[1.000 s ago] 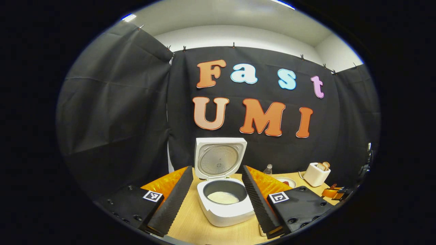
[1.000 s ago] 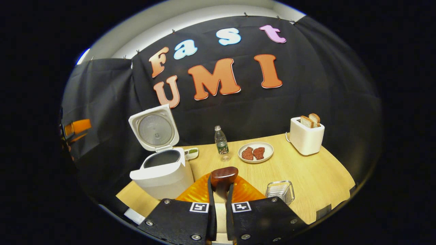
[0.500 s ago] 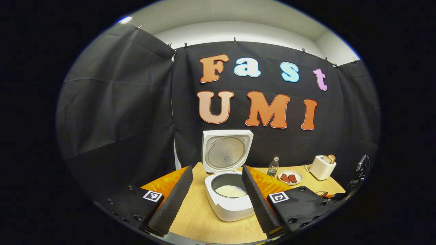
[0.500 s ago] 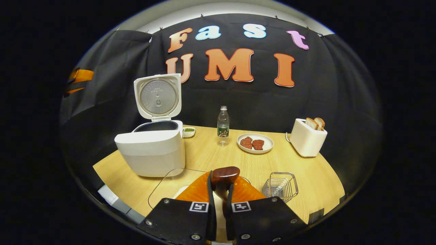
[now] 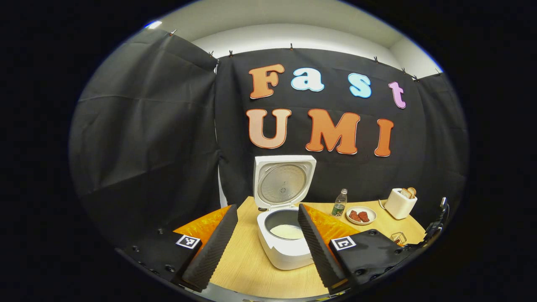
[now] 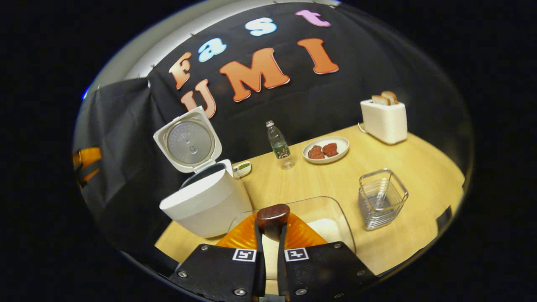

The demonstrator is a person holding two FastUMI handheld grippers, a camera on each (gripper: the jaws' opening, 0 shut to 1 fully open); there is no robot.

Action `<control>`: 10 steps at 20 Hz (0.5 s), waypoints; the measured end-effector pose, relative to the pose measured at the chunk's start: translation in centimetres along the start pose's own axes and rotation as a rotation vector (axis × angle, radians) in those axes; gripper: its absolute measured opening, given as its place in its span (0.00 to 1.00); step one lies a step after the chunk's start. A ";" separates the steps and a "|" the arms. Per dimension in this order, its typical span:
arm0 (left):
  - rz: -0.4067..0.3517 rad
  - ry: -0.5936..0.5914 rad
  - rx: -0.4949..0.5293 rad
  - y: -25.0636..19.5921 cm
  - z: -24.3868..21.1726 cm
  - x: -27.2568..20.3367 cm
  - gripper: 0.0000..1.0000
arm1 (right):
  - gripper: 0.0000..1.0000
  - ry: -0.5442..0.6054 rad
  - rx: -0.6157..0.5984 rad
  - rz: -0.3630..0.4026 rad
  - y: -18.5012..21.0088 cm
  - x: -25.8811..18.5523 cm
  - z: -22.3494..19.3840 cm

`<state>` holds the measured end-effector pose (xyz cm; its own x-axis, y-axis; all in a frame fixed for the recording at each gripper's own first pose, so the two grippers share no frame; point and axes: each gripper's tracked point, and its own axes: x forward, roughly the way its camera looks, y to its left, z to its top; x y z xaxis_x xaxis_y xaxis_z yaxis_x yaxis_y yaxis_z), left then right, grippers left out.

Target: Close the left gripper, press the button to open the rice cooker; take a wooden spoon from the chopstick holder with the right hand, scoop a spoonful of rice and pour it into the rice cooker, then put the wooden spoon back into the chopstick holder.

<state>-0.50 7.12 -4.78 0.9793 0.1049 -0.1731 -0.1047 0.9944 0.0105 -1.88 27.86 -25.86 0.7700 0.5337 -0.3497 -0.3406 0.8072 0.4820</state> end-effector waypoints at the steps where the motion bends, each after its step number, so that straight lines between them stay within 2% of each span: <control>1: -0.005 -0.015 -0.014 -0.2 0.4 -0.1 1.00 | 0.10 0.003 0.037 0.018 0.2 0.0 -0.4; 5: -0.020 -0.028 -0.017 0.0 0.4 -0.1 0.98 | 0.10 -0.025 0.146 0.017 0.1 0.6 -0.5; 7: -0.012 -0.038 -0.022 0.2 0.6 -0.3 0.98 | 0.10 -0.023 0.161 0.024 -0.1 0.7 -0.6; 8: -0.017 -0.047 -0.039 -0.1 0.8 -0.4 1.00 | 0.10 -0.019 0.192 0.023 -0.5 0.7 -0.6; 10: -0.037 -0.033 -0.063 -0.7 0.1 -0.3 0.98 | 0.11 -0.026 0.315 0.002 -1.9 1.0 -0.5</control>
<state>-0.68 6.36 -4.66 0.9878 0.0696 -0.1394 -0.0783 0.9952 -0.0580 -0.72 27.00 -27.52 0.7844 0.5251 -0.3300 -0.1612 0.6864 0.7091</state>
